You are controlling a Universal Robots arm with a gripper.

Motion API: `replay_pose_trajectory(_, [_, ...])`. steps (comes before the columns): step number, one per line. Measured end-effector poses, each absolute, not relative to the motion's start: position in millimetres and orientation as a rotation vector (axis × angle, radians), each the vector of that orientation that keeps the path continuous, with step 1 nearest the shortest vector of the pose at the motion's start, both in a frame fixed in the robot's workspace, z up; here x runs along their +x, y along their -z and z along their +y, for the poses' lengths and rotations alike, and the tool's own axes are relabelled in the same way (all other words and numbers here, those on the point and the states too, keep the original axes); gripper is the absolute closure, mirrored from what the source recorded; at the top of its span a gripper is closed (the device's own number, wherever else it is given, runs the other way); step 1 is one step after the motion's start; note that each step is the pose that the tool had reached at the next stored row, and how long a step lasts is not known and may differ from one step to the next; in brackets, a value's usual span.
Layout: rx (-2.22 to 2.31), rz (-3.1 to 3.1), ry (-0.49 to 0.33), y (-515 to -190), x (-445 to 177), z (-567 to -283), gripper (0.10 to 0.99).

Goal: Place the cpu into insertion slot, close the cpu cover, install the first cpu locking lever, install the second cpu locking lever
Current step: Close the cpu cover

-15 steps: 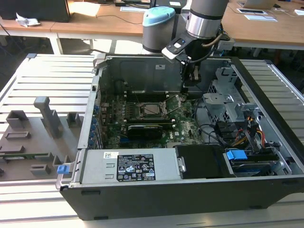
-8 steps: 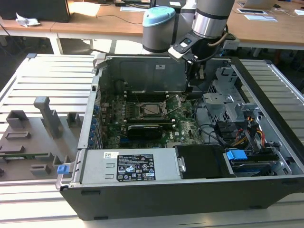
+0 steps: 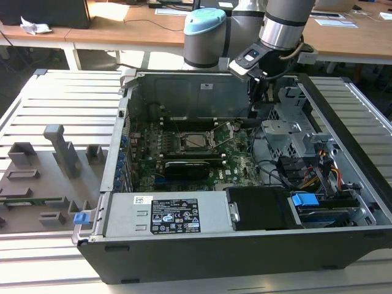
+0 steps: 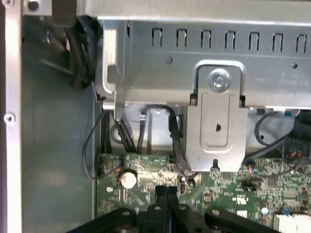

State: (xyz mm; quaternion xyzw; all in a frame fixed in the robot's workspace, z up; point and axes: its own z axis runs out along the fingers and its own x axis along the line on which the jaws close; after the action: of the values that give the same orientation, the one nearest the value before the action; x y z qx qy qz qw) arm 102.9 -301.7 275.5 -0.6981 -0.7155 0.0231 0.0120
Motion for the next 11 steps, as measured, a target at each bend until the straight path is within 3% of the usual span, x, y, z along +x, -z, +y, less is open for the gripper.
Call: replay_pose_trajectory(11, [-2.178, -2.232, -0.075, -266.8, 110.3, -301.7, 0.980])
